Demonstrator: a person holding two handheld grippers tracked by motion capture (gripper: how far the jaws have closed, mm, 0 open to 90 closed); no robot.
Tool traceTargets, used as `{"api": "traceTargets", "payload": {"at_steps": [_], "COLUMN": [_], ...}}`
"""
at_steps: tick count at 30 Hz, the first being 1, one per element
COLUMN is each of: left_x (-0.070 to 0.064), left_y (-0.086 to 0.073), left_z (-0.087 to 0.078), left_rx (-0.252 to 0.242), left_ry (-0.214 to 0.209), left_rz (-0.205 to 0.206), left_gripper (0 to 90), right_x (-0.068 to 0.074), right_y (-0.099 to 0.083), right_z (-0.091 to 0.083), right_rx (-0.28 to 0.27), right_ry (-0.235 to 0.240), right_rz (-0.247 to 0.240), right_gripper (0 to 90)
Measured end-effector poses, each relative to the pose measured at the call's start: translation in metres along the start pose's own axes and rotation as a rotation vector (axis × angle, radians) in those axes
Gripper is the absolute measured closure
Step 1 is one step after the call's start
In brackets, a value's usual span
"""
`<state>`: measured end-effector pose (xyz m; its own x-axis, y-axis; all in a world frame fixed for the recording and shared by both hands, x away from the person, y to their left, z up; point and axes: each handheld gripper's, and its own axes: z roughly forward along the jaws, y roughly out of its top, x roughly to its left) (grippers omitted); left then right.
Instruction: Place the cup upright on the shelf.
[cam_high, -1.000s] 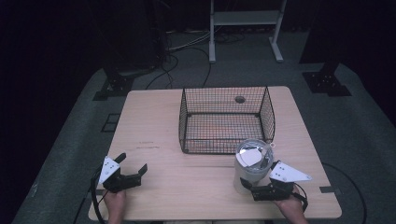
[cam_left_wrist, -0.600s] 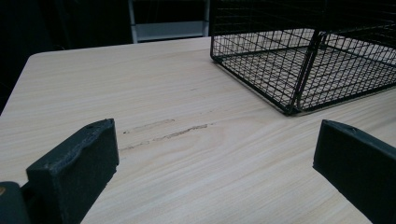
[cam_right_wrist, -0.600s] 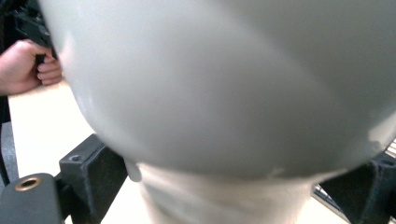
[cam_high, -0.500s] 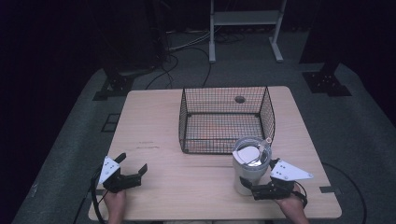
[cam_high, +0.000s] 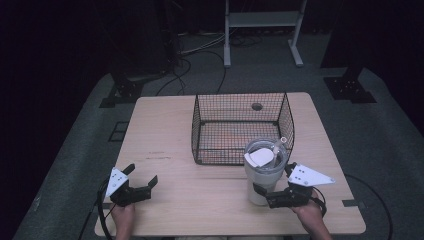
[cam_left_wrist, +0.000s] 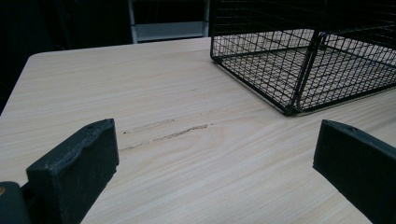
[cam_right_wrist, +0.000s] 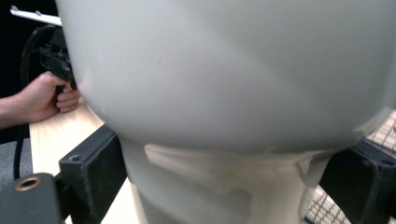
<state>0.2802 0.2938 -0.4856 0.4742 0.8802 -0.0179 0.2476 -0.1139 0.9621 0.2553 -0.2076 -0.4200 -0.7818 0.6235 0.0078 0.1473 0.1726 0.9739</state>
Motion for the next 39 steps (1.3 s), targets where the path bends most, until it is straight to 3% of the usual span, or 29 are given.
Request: {"api": "traceTargets", "payload": {"at_steps": [16, 24, 39], "left_x": [0.001, 0.001, 0.001], "left_y": [0.0, 0.0, 0.0], "left_z": [0.0, -0.001, 0.0], "left_rx": [-0.002, -0.003, -0.013], "left_ry": [-0.002, -0.002, -0.006], "left_rz": [-0.001, 0.0, -0.007], "left_gripper": [0.0, 0.0, 0.0], "right_x": [-0.01, -0.013, -0.037], "right_y": [0.062, 0.079, 0.114], "right_z": [0.02, 0.032, 0.064], "right_rx": [-0.084, -0.091, -0.087], "right_ry": [0.052, 0.068, 0.065], "right_rz": [-0.04, -0.064, -0.073], "right_gripper": [9.1, 9.1, 9.1]}}
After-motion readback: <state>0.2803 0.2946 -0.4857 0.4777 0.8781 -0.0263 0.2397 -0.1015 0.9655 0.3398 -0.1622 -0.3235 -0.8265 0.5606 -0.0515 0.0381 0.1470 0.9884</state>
